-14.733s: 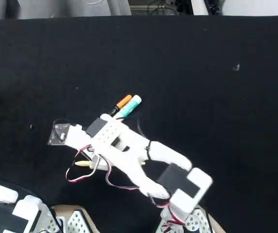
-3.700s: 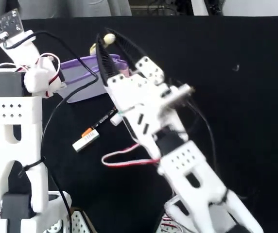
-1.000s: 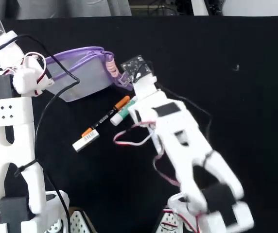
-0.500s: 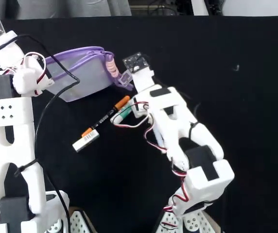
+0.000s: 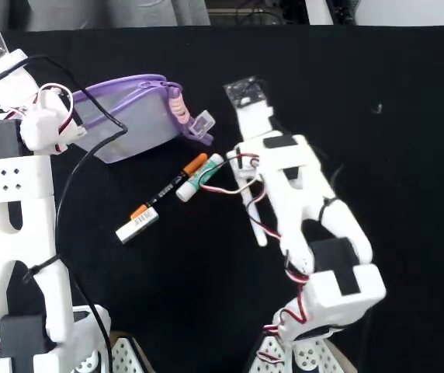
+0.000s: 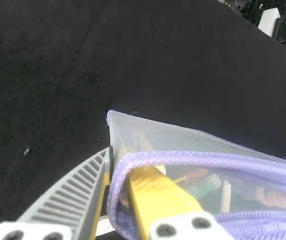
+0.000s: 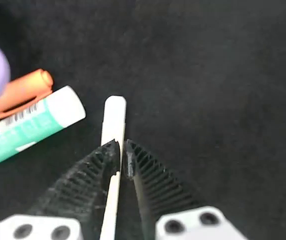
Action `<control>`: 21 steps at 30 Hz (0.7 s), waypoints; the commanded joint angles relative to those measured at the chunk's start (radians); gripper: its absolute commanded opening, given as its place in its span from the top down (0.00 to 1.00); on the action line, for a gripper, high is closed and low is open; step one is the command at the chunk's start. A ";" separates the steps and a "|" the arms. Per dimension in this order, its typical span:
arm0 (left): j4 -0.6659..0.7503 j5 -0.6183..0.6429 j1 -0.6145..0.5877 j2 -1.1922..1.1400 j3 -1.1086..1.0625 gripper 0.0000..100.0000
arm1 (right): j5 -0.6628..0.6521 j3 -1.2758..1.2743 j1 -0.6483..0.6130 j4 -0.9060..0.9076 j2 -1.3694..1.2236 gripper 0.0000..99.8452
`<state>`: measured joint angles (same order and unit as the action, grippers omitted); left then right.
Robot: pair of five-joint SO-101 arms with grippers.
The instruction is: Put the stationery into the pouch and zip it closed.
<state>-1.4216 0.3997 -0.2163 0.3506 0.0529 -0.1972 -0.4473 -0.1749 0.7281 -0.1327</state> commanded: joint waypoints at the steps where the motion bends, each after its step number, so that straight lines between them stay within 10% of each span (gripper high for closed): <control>1: 0.012 0.003 -0.018 0.000 -0.008 0.97 | 0.003 0.039 -0.002 0.003 0.064 0.97; 6: 0.012 0.003 -0.018 0.000 -0.008 0.97 | -0.008 0.045 -0.031 0.002 0.002 0.82; 21: 0.011 0.003 -0.018 0.000 -0.008 0.97 | -0.041 0.199 -0.034 0.124 -0.134 0.81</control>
<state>-1.4216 0.3997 -0.2163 0.3506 0.0529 -0.2294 -0.3214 -0.1872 0.7956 -0.2770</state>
